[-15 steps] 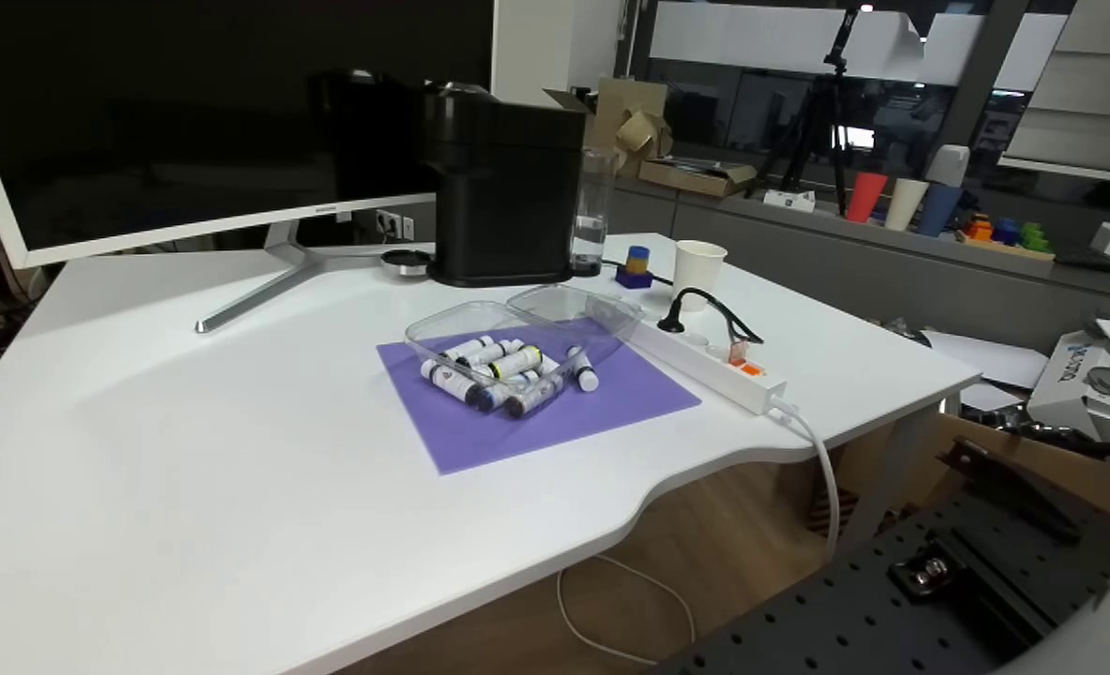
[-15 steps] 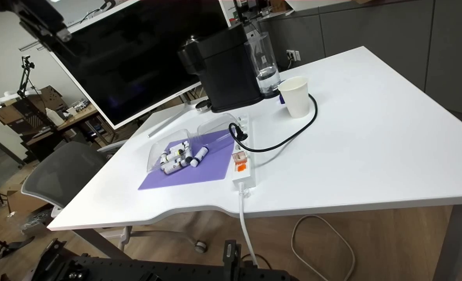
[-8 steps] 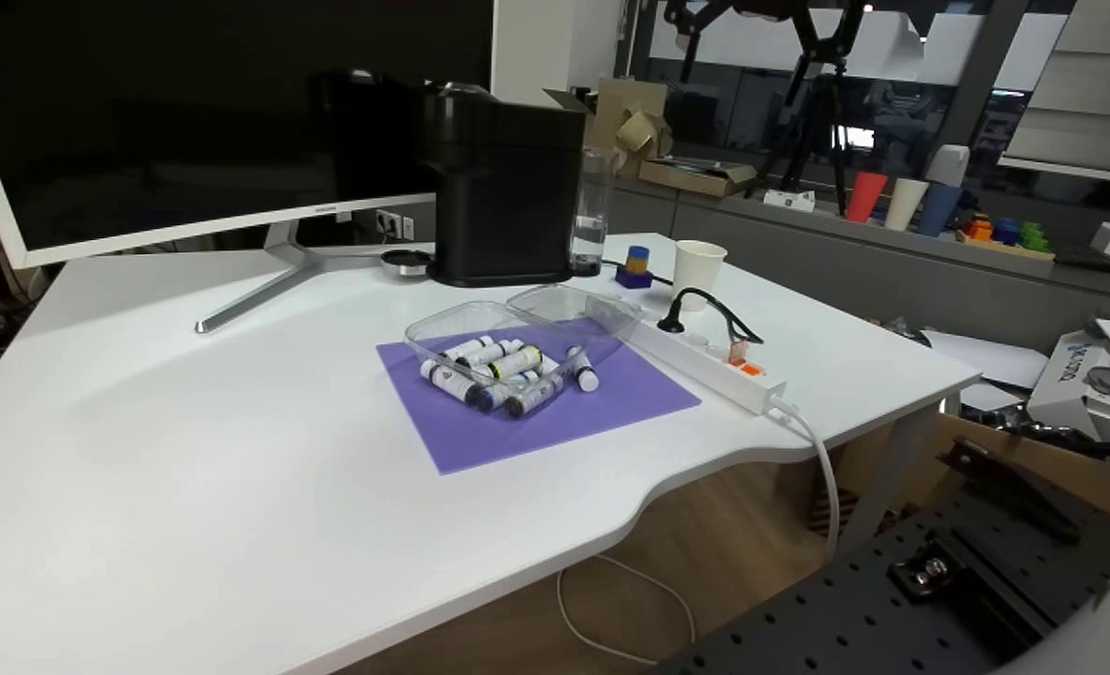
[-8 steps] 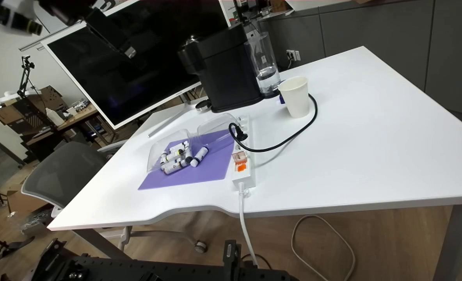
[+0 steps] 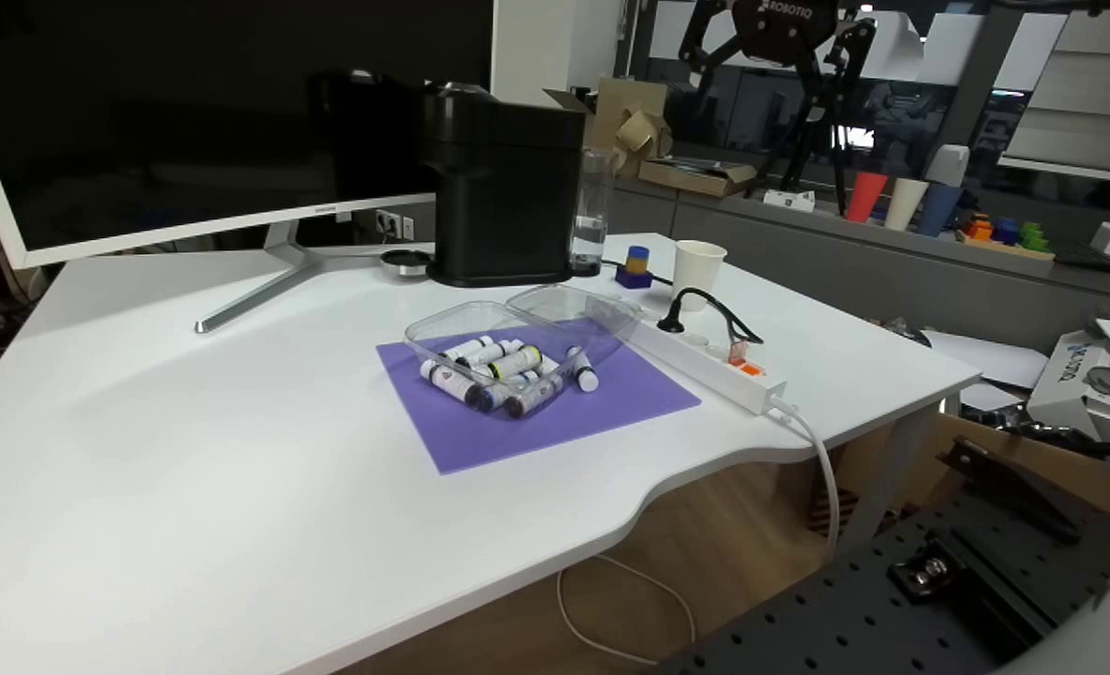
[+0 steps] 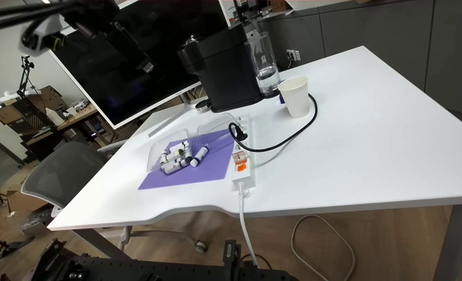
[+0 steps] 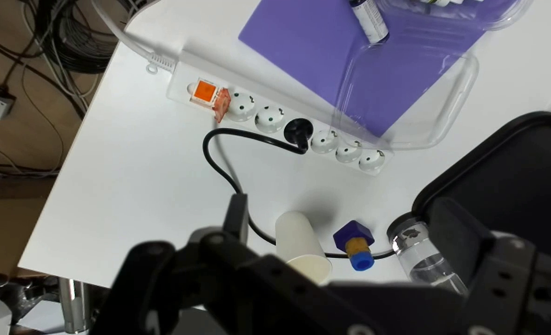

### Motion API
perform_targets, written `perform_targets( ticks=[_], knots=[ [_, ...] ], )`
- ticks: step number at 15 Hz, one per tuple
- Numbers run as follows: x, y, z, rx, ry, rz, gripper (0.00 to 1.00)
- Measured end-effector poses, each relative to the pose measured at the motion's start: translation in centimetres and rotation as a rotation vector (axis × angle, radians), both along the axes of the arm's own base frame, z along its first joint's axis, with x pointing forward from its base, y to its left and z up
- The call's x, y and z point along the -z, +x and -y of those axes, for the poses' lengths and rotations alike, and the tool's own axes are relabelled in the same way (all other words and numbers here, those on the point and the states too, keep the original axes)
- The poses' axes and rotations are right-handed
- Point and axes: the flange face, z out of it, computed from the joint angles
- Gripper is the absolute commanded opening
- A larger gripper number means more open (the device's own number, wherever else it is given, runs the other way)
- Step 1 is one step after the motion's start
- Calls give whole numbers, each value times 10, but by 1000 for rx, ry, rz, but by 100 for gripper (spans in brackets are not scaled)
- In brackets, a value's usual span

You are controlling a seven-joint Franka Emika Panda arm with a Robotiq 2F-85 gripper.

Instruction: Close the clear container

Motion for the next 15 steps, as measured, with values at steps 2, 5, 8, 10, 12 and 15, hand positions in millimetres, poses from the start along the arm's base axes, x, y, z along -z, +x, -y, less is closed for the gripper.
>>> perform_targets(
  ticks=[2,5,8,10,12,15],
  knots=[
    [-3,2,-2,12,-4,53,100],
    [-9,8,6,96,23,183,100],
    [3,13,22,184,51,257,100],
    [24,15,32,235,81,256,100],
    [47,18,40,283,122,226,100],
    [74,30,45,314,176,174,100]
  ],
)
